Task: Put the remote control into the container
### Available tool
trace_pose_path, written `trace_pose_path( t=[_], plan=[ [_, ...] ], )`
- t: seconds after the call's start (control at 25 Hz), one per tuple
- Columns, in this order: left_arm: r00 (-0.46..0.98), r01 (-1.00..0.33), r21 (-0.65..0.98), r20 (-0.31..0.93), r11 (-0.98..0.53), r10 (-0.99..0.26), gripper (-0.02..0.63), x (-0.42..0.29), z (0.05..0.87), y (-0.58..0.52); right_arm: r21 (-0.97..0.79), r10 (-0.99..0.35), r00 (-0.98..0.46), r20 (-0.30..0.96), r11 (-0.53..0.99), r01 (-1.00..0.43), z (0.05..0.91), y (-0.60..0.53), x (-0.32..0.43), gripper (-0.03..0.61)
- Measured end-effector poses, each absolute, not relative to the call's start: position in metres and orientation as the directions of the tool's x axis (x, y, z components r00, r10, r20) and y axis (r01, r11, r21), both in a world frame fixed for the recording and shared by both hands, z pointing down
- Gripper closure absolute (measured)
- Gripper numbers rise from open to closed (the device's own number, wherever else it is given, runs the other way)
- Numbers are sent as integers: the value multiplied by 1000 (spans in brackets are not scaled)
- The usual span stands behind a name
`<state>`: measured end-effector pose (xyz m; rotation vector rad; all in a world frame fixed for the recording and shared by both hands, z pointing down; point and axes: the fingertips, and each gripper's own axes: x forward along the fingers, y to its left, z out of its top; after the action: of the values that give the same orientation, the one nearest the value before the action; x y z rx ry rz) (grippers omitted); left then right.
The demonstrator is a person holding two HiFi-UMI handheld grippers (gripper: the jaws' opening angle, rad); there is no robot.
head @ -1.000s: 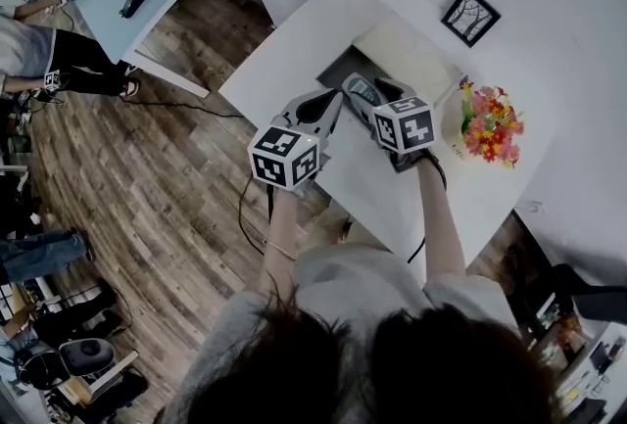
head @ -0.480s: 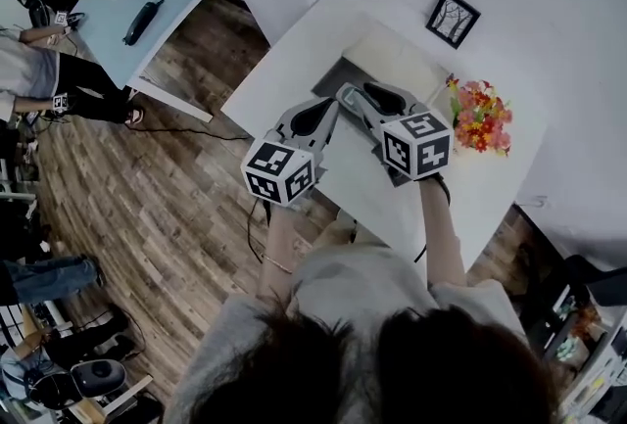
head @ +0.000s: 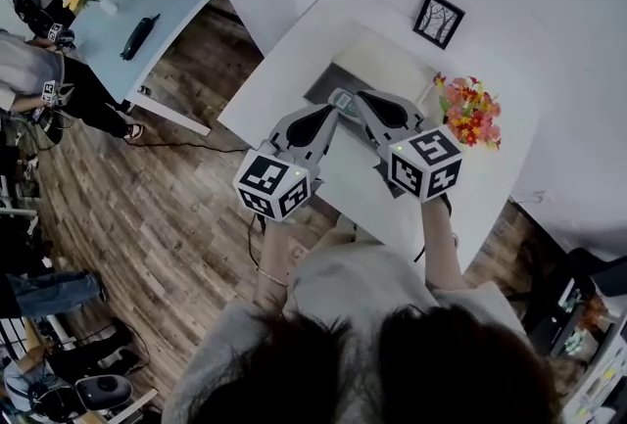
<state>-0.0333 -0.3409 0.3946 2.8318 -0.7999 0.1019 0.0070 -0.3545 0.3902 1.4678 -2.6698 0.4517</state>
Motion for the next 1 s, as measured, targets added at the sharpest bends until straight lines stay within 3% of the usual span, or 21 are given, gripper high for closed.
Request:
trace_pose_path(
  t=[1.0],
  plan=[
    [871,-491,90,70,-867,-486,611,-17,362,-319,-65,-807,-589,33,587,-807,342,-327,5,581]
  ],
)
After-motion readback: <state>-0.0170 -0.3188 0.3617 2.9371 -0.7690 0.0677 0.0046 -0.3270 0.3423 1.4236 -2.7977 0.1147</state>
